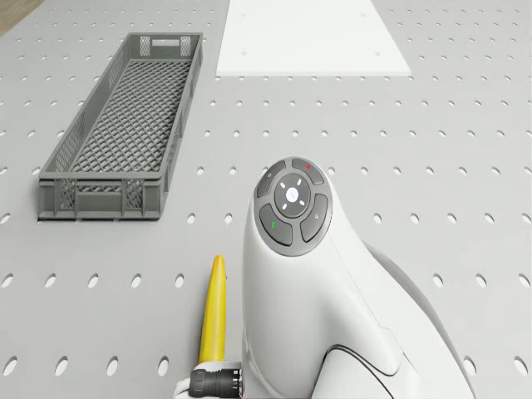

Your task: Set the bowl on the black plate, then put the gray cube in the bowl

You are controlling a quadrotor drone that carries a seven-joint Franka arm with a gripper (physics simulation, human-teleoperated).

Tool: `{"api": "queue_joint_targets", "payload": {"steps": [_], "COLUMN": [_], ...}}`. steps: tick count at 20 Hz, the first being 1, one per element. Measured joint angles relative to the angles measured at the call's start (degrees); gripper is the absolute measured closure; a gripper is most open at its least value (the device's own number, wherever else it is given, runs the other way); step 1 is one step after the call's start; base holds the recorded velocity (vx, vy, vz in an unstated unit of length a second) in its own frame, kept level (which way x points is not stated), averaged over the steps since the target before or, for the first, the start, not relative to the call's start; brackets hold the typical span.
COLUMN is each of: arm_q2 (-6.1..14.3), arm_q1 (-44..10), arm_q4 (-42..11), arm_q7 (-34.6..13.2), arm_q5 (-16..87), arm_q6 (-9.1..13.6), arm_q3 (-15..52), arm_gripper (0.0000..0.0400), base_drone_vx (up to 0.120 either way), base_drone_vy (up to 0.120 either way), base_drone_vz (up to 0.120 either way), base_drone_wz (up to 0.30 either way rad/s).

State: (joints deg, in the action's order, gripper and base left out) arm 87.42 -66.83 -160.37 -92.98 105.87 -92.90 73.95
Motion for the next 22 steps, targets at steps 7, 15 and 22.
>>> {"api": "queue_joint_targets", "payload": {"steps": [7, 15, 22], "arm_q2": [0.27, 0.54, 0.75], "arm_q1": [-0.07, -0.15, -0.22], "arm_q4": [0.00, 0.01, 0.02], "arm_q7": [-0.06, -0.12, -0.17], "arm_q5": [-0.16, -0.29, -0.38], "arm_q6": [-0.23, -0.47, -0.67], "arm_q3": [0.08, 0.12, 0.14], "arm_gripper": [0.0300, 0.0300, 0.0300], "base_drone_vx": [-0.120, -0.120, -0.120], "base_drone_vy": [0.120, 0.120, 0.120], "base_drone_vz": [0.000, 0.000, 0.000], "base_drone_wz": [0.000, 0.000, 0.000]}}
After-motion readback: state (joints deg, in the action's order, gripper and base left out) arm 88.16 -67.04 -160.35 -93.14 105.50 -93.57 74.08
